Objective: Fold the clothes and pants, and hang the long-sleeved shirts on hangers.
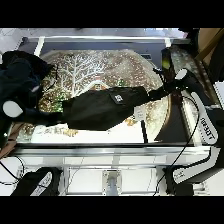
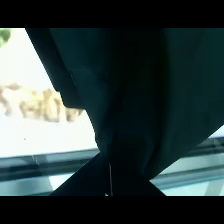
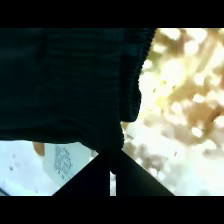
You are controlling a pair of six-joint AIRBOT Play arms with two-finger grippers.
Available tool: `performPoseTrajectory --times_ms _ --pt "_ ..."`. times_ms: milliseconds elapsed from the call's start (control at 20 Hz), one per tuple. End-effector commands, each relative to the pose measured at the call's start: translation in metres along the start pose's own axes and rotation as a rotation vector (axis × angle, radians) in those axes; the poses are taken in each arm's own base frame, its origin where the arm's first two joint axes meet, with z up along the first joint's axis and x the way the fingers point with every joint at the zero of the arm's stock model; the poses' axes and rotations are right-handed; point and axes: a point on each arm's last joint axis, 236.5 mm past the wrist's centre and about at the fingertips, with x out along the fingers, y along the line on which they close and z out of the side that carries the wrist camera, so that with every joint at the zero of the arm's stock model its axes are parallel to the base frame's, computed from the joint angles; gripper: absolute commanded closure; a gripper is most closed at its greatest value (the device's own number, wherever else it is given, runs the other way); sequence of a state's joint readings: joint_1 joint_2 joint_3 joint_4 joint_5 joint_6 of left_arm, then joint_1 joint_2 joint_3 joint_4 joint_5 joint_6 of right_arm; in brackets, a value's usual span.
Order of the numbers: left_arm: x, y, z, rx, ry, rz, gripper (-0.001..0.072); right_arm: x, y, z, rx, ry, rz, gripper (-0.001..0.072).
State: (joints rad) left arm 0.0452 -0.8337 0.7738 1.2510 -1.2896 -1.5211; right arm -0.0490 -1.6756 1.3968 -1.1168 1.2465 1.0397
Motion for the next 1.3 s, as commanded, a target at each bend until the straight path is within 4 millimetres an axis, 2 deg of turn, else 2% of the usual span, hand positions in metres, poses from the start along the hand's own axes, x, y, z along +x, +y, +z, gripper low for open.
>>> performPoseTrajectory --times_ms 0,150,350,400,450,500,550,650,700,750,800,850,900,1000,1100,1250 --pt "0.024 0.01 -0.033 -0.035 0.069 0.01 0.0701 0.027 -0.012 -0.006 0.028 0.031 -0.017 0.0694" --pt "0.032 0.013 -0.045 -0.06 0.104 0.012 0.07 0.04 -0.012 -0.023 0.034 0.109 -0.003 0.0694" --pt "0.037 0.013 -0.053 -0.069 0.128 0.006 0.0699 0.038 -0.016 -0.025 0.047 0.114 -0.007 0.068" --pt "0.036 0.009 -0.055 -0.074 0.136 -0.01 0.0676 0.035 -0.005 -0.024 0.058 0.113 0.035 0.0518" --pt "0.036 0.009 -0.055 -0.074 0.136 -0.012 0.0445 0.028 0.006 -0.023 0.058 0.113 0.067 0.0293" --pt "0.036 0.009 -0.054 -0.074 0.134 -0.012 0.0071 0.018 0.012 -0.019 0.046 0.108 0.077 0.0295" --pt "0.033 0.01 -0.051 -0.076 0.127 -0.008 0.0009 0.001 0.018 -0.014 0.021 0.097 0.072 0.0295" --pt "0.021 0.01 -0.039 -0.083 0.092 -0.008 0.0002 -0.046 0.021 0.003 -0.032 0.031 0.02 0.0293" --pt "0.011 0.01 -0.027 -0.083 0.05 -0.008 0.0002 -0.071 0.023 0.016 -0.052 -0.038 -0.007 0.0269" --pt "-0.003 0.009 -0.01 -0.079 -0.014 -0.006 0.0002 -0.093 0.023 0.034 -0.057 -0.128 -0.043 0.0157" --pt "-0.019 0.008 0.007 -0.073 -0.087 -0.004 0.0002 -0.109 0.019 0.054 -0.012 -0.219 -0.077 0.0134" --pt "-0.035 0.006 0.023 -0.064 -0.157 -0.001 0.0002 -0.114 0.015 0.064 0.016 -0.256 -0.081 0.0135" --pt "-0.051 0.003 0.039 -0.054 -0.232 0.001 0.0003 -0.108 0.019 0.069 0.036 -0.26 -0.032 0.0135" --pt "-0.074 -0.002 0.059 -0.034 -0.34 0.002 0.0003 -0.079 0.039 0.072 0.068 -0.225 0.158 0.0115" --pt "-0.08 -0.004 0.062 -0.031 -0.366 0.001 0.0003 -0.048 0.044 0.075 0.102 -0.196 0.269 0.0002" --pt "-0.08 -0.004 0.06 -0.056 -0.356 -0.004 0.0003 -0.006 0.028 0.061 0.155 -0.102 0.298 0.0002"
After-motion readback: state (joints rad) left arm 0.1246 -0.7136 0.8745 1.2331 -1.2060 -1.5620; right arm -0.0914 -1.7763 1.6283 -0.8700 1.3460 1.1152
